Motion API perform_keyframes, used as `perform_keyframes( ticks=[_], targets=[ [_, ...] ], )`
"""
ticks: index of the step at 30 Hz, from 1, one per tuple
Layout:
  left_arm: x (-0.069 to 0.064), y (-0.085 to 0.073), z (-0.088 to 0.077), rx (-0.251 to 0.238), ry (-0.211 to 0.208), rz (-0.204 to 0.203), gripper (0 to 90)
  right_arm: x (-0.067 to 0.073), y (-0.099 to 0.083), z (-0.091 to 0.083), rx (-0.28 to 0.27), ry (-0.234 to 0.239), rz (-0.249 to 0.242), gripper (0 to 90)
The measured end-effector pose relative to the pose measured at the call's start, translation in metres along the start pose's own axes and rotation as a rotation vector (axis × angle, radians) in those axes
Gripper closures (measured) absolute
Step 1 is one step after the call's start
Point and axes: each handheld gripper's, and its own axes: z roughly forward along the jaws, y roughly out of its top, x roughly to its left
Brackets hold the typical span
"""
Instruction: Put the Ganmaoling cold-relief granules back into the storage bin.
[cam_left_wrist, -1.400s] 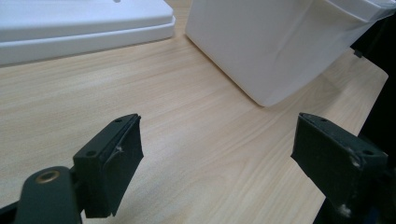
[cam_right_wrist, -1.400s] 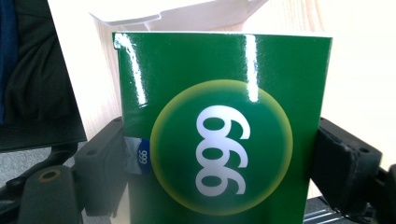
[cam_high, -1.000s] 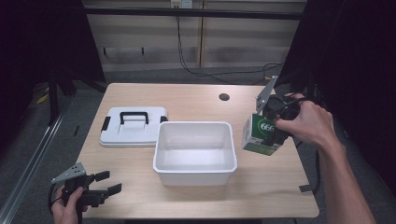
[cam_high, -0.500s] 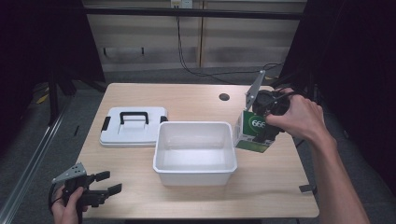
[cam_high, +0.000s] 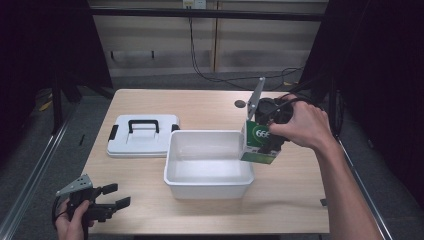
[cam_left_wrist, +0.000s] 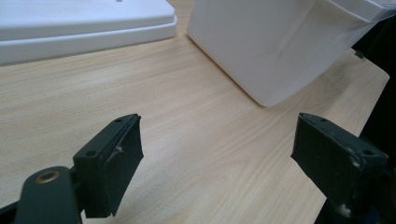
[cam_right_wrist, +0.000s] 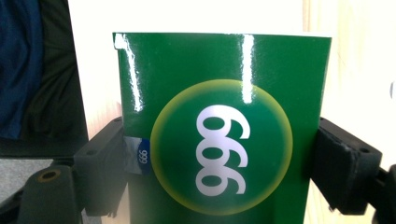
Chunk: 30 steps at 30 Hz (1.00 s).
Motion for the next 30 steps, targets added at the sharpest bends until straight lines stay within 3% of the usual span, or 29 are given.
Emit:
perform_keyframes(
  ticks=[16,30],
  targets=[
    [-0.001,0.000,0.000,-0.001,-0.007,-0.006,15.8,-0.003,0.041,0.016,0.033,0.034,-0.054,15.9],
    [-0.001,0.000,-0.001,0.000,-0.011,0.002,15.8,-0.005,0.060,0.035,0.040,0.048,-0.094,15.9]
  ],
)
